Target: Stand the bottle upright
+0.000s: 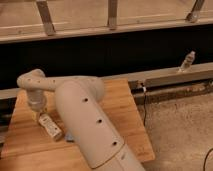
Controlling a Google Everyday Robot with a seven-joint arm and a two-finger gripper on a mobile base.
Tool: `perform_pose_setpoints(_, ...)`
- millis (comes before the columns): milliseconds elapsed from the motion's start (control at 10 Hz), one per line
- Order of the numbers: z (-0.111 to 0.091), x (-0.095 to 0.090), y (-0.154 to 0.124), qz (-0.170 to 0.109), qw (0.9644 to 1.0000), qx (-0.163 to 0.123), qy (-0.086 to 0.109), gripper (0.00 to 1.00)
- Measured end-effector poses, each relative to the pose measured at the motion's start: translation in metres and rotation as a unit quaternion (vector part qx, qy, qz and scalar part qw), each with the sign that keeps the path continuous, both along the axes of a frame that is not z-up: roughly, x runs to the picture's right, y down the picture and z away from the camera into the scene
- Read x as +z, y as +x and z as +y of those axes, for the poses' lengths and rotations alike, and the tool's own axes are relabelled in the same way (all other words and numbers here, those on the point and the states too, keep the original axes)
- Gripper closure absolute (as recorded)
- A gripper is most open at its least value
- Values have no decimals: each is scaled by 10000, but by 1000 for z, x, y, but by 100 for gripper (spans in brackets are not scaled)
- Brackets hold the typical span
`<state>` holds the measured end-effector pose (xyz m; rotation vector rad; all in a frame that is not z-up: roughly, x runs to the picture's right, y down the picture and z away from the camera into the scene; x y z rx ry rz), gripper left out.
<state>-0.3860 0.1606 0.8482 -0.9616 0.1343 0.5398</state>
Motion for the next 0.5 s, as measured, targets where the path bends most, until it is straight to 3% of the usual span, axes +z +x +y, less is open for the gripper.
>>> perform_pose_setpoints(500, -58, -31, 16, -385, 9961, 560, 564, 100)
